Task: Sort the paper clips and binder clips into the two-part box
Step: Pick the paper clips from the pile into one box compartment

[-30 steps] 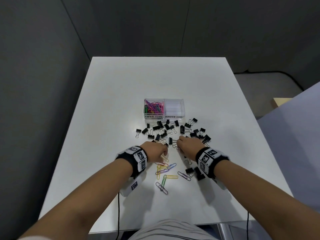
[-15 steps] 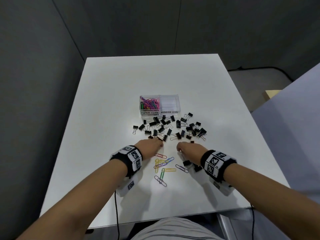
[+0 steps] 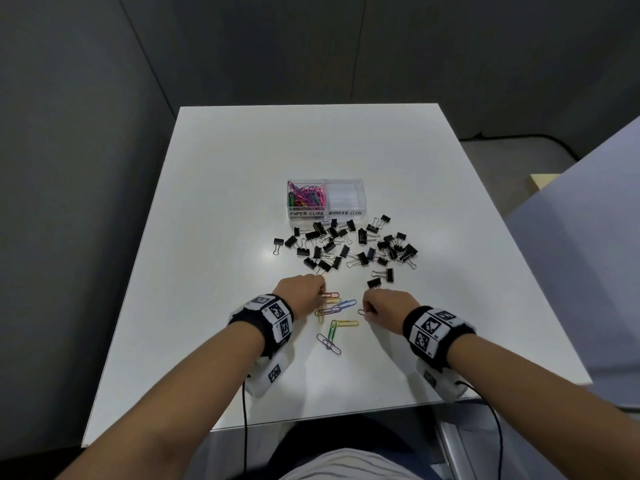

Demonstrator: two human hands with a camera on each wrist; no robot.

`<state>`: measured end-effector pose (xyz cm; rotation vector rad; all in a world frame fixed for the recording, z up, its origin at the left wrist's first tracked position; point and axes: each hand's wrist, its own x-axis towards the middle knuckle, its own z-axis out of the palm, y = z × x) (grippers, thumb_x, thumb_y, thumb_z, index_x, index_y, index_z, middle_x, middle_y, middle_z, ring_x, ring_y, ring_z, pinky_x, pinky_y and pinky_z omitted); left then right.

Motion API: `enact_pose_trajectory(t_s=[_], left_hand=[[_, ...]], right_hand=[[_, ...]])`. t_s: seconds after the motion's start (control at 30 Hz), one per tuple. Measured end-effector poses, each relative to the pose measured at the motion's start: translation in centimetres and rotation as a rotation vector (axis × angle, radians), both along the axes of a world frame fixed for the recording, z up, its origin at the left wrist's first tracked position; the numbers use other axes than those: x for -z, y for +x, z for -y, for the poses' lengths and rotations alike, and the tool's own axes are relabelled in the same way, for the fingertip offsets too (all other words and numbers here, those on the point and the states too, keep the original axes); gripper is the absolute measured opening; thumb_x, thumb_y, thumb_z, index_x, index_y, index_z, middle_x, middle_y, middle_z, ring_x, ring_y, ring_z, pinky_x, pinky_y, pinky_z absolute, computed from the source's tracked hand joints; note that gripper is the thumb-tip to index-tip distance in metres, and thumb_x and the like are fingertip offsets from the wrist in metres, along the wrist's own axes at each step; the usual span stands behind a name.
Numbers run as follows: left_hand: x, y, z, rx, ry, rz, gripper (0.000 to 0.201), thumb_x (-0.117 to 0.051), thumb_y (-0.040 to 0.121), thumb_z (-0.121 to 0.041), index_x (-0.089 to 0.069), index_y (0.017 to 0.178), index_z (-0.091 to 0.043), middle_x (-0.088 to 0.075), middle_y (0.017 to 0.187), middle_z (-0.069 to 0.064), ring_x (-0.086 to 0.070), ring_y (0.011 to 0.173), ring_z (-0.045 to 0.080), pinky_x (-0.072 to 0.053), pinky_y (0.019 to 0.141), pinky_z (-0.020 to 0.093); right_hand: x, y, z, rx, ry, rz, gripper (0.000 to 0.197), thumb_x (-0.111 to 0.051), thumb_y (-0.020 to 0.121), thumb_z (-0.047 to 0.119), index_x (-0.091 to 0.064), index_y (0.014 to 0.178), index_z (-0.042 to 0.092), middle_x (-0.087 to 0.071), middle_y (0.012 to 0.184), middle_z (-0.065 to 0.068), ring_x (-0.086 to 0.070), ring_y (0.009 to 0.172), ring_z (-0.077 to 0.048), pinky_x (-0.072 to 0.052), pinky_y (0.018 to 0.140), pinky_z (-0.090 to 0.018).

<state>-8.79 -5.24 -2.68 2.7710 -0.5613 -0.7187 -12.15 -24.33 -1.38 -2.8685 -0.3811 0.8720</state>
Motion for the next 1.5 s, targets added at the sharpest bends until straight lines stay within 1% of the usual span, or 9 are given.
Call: enact_pose_trajectory(t_s=[0.13,0.27,0.47,0.57,0.73,0.87,1.07,1.37,1.5], left_hand=[[0.1,0.7,-0.1,-0.002,0.022,-0.004,0.024,-0.047,0.093,-0.024,-0.056,0.111,-0.011,-0.052,0.118,0.009,-0.055,0.106,0.026,-0.044,0.084,0.035],[0.0,1.1,-0.2,0.025,0.063,0.019,0.026,-0.045,0.094,-0.024,-0.055,0.113,-0.008,-0.052,0.119,0.011,-0.055,0.108,0.027,-0.046,0.085,0.037],[0.3,0.9,-1.3,-0.038,-0.041,-0.005,0.024,-0.036,0.096,-0.011,-0.050,0.114,-0.013,-0.059,0.119,0.009,-0.057,0.104,0.028,-0.043,0.086,0.036],[0.4,0.8,-1.9,-0.044,-0.081,-0.040,0.026,-0.034,0.099,-0.013,-0.050,0.120,-0.011,-0.054,0.125,0.010,-0.057,0.107,0.030,-0.043,0.090,0.036],[0.0,1.0,-2.4,-0.076,-0.085,-0.048,0.005,-0.036,0.096,-0.018,-0.039,0.092,-0.015,-0.055,0.088,0.007,-0.049,0.079,0.024,-0.035,0.068,0.031],[-0.5,0.5,-1.9,-0.027,-0.055,-0.016,0.021,-0.035,0.097,-0.034,-0.037,0.089,-0.015,-0.046,0.068,-0.002,-0.046,0.072,0.022,-0.034,0.065,0.030],[-0.1,0.7,-0.9,0.044,0.014,-0.013,0.040,-0.055,0.088,-0.046,-0.049,0.112,-0.015,-0.065,0.105,0.003,-0.061,0.091,0.022,-0.046,0.077,0.030],[0.0,2.1,-0.1,0.095,0.025,-0.008,0.028,-0.047,0.095,-0.030,-0.056,0.113,-0.010,-0.053,0.120,0.009,-0.053,0.110,0.025,-0.046,0.088,0.036],[-0.2,2.4,-0.4,0.074,-0.048,0.042,0.026,-0.045,0.096,-0.028,-0.055,0.111,-0.010,-0.055,0.118,0.007,-0.053,0.108,0.023,-0.043,0.083,0.031]], right_hand=[[-0.1,0.5,-0.6,-0.011,-0.012,0.018,0.006,-0.043,0.092,0.017,-0.044,0.087,0.019,-0.057,0.102,-0.007,-0.055,0.088,-0.025,-0.044,0.075,-0.032],[-0.5,0.6,-1.0,-0.040,0.000,0.062,0.022,-0.039,0.096,0.020,-0.052,0.109,0.006,-0.054,0.114,-0.011,-0.058,0.098,-0.028,-0.048,0.080,-0.037],[-0.9,0.6,-1.1,0.016,0.073,0.106,0.022,-0.035,0.098,0.019,-0.043,0.113,0.006,-0.052,0.082,-0.007,-0.048,0.071,-0.024,-0.037,0.063,-0.032],[-0.8,1.0,-1.0,0.059,0.091,0.075,0.033,-0.036,0.098,0.014,-0.036,0.131,0.012,-0.062,0.099,-0.011,-0.053,0.078,-0.023,-0.043,0.071,-0.034],[-1.0,1.6,-1.7,0.054,0.121,0.006,0.033,-0.036,0.096,0.007,-0.042,0.128,0.010,-0.055,0.125,-0.013,-0.056,0.103,-0.029,-0.043,0.084,-0.036],[-0.7,1.5,-2.6,-0.008,0.085,0.063,0.029,-0.037,0.098,0.026,-0.045,0.122,0.011,-0.053,0.123,-0.010,-0.058,0.100,-0.029,-0.045,0.082,-0.036],[0.6,2.0,-3.3,-0.025,0.045,0.114,0.028,-0.048,0.094,0.030,-0.051,0.112,0.010,-0.057,0.113,-0.008,-0.060,0.094,-0.026,-0.046,0.074,-0.033],[0.8,3.4,-3.3,0.036,0.079,0.017,0.021,-0.049,0.093,0.022,-0.055,0.105,0.006,-0.054,0.112,-0.012,-0.058,0.090,-0.030,-0.047,0.079,-0.036],[0.6,3.2,-2.8,-0.032,0.038,0.044,0.021,-0.043,0.094,0.019,-0.052,0.107,0.004,-0.054,0.109,-0.014,-0.059,0.094,-0.031,-0.047,0.078,-0.039]])
